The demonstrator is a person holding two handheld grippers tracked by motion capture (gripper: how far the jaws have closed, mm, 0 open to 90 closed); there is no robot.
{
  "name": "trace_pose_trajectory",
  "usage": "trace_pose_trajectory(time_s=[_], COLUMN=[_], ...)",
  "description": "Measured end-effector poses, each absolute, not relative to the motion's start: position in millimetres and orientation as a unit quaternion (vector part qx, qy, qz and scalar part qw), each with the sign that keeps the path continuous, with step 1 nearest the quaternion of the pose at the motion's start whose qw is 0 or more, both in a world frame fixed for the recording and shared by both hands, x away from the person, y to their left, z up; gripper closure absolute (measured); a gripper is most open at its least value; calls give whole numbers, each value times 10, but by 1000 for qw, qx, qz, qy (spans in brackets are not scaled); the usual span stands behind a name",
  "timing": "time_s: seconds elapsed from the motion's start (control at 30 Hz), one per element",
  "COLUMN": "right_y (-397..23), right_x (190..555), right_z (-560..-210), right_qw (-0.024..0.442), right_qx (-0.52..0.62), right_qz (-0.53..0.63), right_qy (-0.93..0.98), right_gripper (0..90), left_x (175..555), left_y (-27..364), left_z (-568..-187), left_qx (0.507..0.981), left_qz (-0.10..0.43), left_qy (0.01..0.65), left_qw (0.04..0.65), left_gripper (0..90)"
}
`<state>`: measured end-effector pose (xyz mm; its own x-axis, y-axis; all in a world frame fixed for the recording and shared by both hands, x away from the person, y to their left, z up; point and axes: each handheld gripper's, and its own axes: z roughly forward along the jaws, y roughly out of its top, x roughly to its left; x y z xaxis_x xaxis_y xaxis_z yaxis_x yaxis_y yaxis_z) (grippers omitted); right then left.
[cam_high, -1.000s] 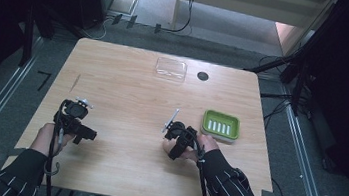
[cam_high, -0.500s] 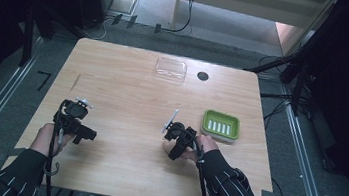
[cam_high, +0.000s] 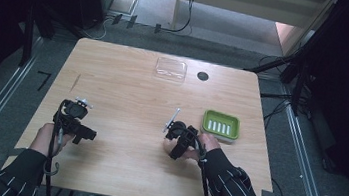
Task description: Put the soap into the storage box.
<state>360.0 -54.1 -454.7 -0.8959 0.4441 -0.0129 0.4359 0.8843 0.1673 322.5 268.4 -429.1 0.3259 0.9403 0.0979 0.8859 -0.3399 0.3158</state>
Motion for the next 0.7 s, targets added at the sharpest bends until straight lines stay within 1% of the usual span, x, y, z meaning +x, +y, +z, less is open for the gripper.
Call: trace_pose_trajectory(time_s=[0.7], right_y=[-689], right_x=[3640], right_z=[-4418], right_qw=[34], right_qx=[243], right_qz=[91], right_qy=[965], right_gripper=[336], left_x=[3224], left_y=[2684], left_z=[-4289], left_qx=[807], left_qz=[133], left_qy=[565], left_qw=[104], left_gripper=[148])
